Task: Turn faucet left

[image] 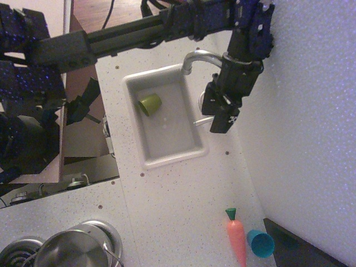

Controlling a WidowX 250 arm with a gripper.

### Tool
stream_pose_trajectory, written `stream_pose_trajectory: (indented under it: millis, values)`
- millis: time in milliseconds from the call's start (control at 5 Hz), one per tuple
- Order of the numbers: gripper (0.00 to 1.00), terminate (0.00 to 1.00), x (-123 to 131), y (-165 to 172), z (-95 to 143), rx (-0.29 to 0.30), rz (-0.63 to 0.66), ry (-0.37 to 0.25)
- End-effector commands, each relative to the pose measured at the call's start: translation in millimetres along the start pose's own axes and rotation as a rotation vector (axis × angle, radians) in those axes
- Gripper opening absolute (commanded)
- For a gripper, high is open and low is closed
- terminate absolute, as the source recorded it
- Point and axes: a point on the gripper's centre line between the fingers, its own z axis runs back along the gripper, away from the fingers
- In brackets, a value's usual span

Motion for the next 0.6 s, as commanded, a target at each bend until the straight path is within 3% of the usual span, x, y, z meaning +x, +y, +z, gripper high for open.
stream_pose_trajectory:
  millis: [0,200,400]
  values:
    - [1.0,0.0,0.0,0.0,0.0,0.0,0.0,0.0]
    - [1.0,0.0,-39.4,-29.3,-20.9,-0.019,0.03,0.159]
    - [1.0,0.0,-85.6,-60.1,-30.3,-0.216,0.049,0.086]
